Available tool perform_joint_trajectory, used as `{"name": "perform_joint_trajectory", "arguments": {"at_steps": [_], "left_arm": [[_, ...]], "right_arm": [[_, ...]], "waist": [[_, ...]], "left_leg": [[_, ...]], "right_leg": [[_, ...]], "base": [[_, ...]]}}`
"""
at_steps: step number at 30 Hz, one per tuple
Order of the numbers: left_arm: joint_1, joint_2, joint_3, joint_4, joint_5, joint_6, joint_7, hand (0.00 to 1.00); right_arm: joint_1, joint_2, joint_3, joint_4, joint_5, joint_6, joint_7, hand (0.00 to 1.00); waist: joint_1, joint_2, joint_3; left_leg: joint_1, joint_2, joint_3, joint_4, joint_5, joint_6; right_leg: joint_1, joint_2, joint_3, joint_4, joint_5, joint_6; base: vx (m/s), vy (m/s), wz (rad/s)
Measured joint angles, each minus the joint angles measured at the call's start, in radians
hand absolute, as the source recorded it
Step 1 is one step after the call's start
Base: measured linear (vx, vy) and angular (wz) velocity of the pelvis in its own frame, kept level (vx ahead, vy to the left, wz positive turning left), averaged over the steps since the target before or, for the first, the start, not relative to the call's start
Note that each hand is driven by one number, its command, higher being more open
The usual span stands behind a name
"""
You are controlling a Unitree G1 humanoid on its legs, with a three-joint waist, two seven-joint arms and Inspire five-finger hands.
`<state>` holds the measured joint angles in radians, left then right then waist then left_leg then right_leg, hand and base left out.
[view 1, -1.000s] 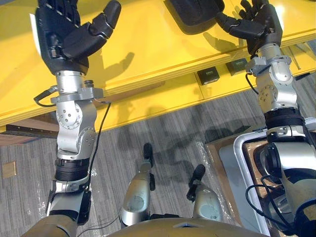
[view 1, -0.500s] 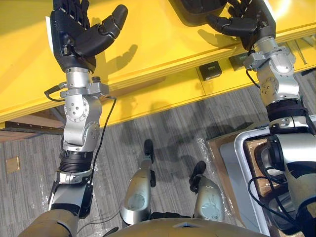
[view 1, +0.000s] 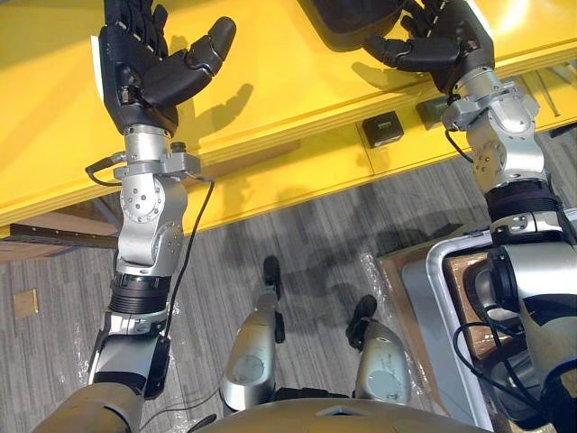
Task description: Walk over and take three plastic housings, then place them on the shelf
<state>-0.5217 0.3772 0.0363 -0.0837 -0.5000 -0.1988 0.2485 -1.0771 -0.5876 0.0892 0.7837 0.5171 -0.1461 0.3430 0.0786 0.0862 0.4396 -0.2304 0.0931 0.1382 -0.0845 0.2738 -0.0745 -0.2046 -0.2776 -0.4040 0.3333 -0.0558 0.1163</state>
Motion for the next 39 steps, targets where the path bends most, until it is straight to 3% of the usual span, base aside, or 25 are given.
{"name": "perform_joint_trajectory", "arguments": {"at_steps": [9,30,32,35,37,39], "left_arm": [[0.0,0.0,0.0,0.003,0.0,0.003,-0.02,1.0],[0.001,0.0,-0.001,0.032,0.0,0.003,-0.034,1.0],[0.001,0.0,-0.003,0.047,0.0,0.003,-0.033,1.0],[0.015,0.0,-0.007,0.045,0.0,0.003,-0.033,1.0],[0.078,-0.014,-0.021,-0.002,0.0,0.003,-0.027,1.0],[0.184,-0.053,-0.021,-0.08,0.002,0.002,-0.006,1.0]], "right_arm": [[-0.002,-0.005,0.003,0.0,-0.002,0.003,0.029,1.0],[-0.002,-0.01,0.043,0.0,-0.043,0.002,0.056,1.0],[-0.002,-0.01,0.048,0.0,-0.044,0.002,0.021,1.0],[0.004,-0.01,0.035,-0.007,-0.116,-0.024,-0.123,1.0],[0.108,0.012,-0.076,-0.182,-0.231,-0.053,-0.357,1.0],[0.25,0.074,-0.192,-0.416,-0.275,-0.077,-0.513,1.0]], "waist": [[-0.001,0.018,0.009],[-0.006,0.019,0.009],[-0.008,0.019,0.009],[-0.008,0.019,0.009],[-0.009,0.019,0.009],[-0.022,0.019,0.008]], "left_leg": [[0.01,0.002,-0.002,0.0,0.0,-0.001],[0.023,-0.003,-0.009,-0.001,0.005,-0.005],[0.026,-0.003,-0.011,-0.001,0.005,-0.005],[0.028,-0.004,-0.011,-0.001,0.004,-0.006],[0.042,-0.008,-0.01,0.0,0.011,0.003],[0.078,-0.015,-0.003,0.0,0.0,0.01]], "right_leg": [[0.004,-0.001,0.001,0.016,-0.005,-0.004],[0.008,-0.013,-0.002,0.05,-0.021,-0.004],[0.014,-0.014,-0.003,0.048,-0.021,-0.004],[0.018,-0.014,-0.003,0.043,-0.02,-0.002],[0.04,-0.011,-0.006,0.019,-0.013,0.007],[0.088,-0.011,-0.006,-0.021,-0.004,0.02]], "base": [[-0.02,-0.06,0.0],[-0.01,-0.059,0.01],[-0.01,-0.052,0.02],[-0.01,-0.054,0.01],[0.02,-0.043,0.01],[0.09,-0.043,-0.05]]}}
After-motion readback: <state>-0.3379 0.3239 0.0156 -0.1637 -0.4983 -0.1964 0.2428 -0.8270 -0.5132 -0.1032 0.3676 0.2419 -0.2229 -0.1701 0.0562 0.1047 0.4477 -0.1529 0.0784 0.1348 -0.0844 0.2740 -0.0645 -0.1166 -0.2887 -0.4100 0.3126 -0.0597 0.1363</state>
